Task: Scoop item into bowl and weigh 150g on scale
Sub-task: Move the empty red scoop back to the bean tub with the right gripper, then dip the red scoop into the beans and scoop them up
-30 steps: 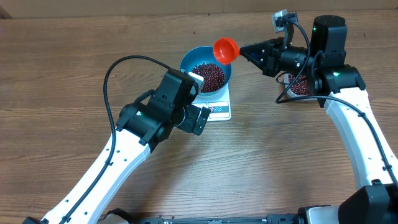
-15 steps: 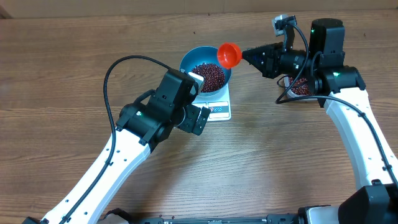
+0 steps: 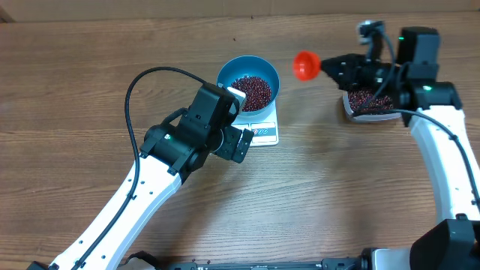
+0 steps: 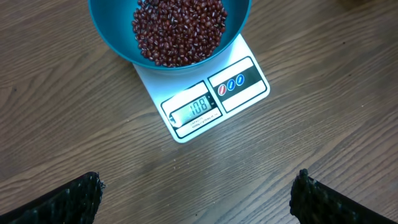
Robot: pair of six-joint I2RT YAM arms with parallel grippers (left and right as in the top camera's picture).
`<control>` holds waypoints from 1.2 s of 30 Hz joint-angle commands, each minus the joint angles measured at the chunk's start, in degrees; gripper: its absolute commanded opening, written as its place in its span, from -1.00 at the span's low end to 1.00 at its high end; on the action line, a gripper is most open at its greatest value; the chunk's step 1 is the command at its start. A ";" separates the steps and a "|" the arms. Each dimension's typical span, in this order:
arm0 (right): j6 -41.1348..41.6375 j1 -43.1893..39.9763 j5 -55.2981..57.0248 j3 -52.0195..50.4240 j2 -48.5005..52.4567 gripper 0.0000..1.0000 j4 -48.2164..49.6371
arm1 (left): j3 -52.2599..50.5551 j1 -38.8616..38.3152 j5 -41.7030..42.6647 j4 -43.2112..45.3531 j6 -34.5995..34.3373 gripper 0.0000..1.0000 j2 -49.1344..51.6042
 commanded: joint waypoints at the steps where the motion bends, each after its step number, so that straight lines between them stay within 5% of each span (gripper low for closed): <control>1: -0.02 -4.50 3.32 0.15 -0.48 -0.93 -2.82 | 0.70 -0.11 0.24 0.00 1.27 0.99 0.46; 16: -4.37 -9.53 25.97 0.15 -0.48 -0.93 -14.43 | 0.70 -0.11 0.24 0.00 1.27 0.99 0.46; 36: -7.63 -9.53 37.86 0.07 1.05 -0.93 -16.96 | 0.70 -0.11 0.24 0.00 1.27 0.99 0.46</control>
